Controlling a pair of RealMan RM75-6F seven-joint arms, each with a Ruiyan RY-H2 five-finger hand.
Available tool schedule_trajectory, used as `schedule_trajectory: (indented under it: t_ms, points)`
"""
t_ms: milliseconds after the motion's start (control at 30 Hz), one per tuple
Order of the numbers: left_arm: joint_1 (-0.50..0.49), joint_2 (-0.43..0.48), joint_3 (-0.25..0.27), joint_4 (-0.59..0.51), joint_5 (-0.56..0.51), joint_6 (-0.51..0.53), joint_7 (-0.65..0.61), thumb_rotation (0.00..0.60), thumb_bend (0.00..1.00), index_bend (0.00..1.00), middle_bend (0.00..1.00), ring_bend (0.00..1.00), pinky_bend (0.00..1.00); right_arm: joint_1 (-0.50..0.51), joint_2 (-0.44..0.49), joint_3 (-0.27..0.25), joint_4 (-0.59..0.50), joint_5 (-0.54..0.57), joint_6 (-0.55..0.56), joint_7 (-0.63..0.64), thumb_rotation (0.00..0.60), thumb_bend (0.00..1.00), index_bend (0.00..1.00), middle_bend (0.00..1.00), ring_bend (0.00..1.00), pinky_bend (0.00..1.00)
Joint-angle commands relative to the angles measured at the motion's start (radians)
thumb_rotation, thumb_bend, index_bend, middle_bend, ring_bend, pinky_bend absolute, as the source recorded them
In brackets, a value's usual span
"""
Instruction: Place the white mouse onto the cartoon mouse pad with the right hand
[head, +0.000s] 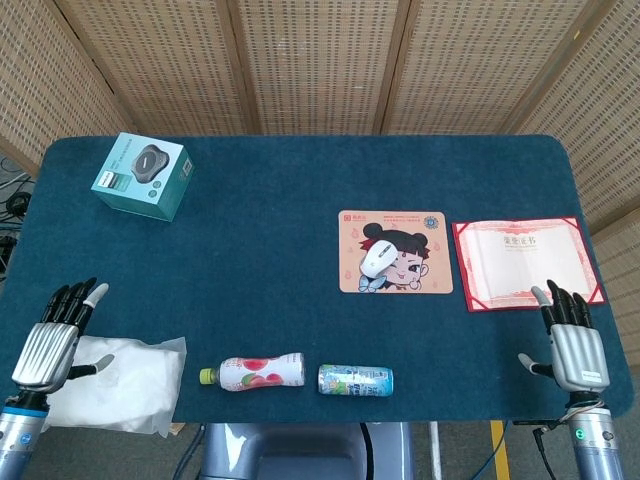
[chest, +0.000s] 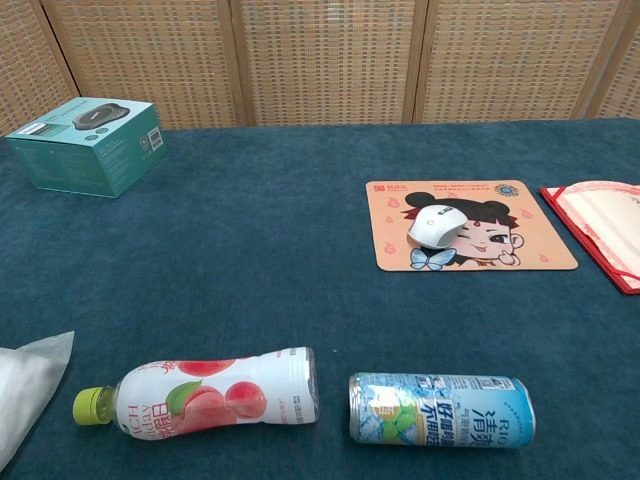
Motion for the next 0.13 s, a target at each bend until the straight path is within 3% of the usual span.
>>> schedule_trajectory:
  t_ms: [33,133]
  points:
    - [-0.001,-0.003,-0.001,0.001,0.001,0.001,0.005,0.600,0.14,0.00,0.00,0.00,0.00,-0.008,0.003,0.004,0.010,-0.010,0.007,-0.001,0.600,0.00,0.00,0.00,0.00,0.00]
    - [0.000,-0.004,0.000,0.000,0.003,0.003,0.009,0.600,0.14,0.00,0.00,0.00,0.00,-0.014,0.000,0.008,0.016,-0.020,0.012,-0.006,0.600,0.00,0.00,0.00,0.00,0.00]
